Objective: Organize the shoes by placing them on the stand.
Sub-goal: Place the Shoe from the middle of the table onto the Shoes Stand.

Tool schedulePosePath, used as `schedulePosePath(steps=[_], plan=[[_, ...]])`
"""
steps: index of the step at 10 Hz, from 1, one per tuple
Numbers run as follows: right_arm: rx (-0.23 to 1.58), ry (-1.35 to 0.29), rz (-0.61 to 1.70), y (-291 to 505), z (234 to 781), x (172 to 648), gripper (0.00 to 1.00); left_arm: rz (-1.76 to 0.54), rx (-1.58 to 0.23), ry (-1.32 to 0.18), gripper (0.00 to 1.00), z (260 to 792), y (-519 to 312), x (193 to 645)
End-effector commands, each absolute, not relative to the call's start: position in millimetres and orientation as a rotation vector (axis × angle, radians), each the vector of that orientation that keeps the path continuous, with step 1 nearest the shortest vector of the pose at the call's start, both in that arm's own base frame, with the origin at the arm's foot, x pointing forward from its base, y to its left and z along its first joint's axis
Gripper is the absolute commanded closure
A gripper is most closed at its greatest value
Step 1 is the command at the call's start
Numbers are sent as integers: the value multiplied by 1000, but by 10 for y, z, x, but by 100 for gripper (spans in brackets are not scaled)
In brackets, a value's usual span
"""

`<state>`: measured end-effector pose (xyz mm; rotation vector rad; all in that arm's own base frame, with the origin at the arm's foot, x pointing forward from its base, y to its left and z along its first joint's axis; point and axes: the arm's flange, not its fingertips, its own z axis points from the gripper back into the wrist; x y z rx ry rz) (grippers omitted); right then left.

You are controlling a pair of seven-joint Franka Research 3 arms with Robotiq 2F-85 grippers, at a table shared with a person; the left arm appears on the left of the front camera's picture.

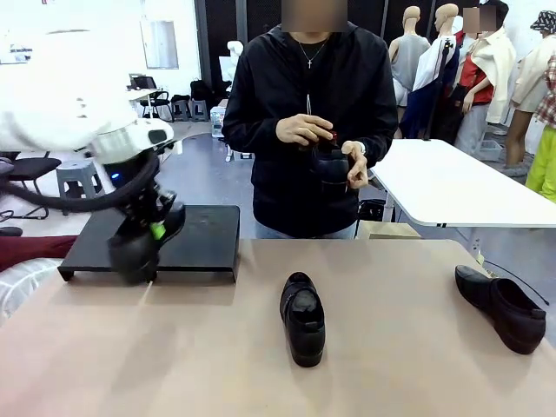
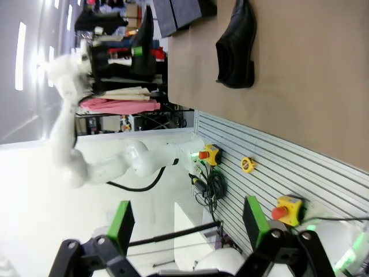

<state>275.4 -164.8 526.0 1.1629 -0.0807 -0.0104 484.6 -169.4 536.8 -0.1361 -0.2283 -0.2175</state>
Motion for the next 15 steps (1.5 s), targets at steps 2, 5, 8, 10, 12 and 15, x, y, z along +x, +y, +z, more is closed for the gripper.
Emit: schedulePosePath(steps=[2,5,8,10,12,15], plan=[[1172,-72,-22,-1636,5308,2745,0,-146,-31,-360,100,5220,-1953,5808],[1172,-72,-22,-1636,5308,2745,0,-40,164,-521,100,4773,-2011,6066],[1172,-72,-22,-1636,5308,2745,0,-82,171,-467,100,4580,-1881,6176],[1172,-72,-22,-1636,5308,2745,0,-99,140,-450,100,4530,-1841,6161],[1172,-72,-22,-1636,5308,2745,0,-119,112,-440,100,4539,-1841,6153],[1172,-72,-22,-1636,5308,2745,0,-158,80,-468,0,4545,-1831,6114]])
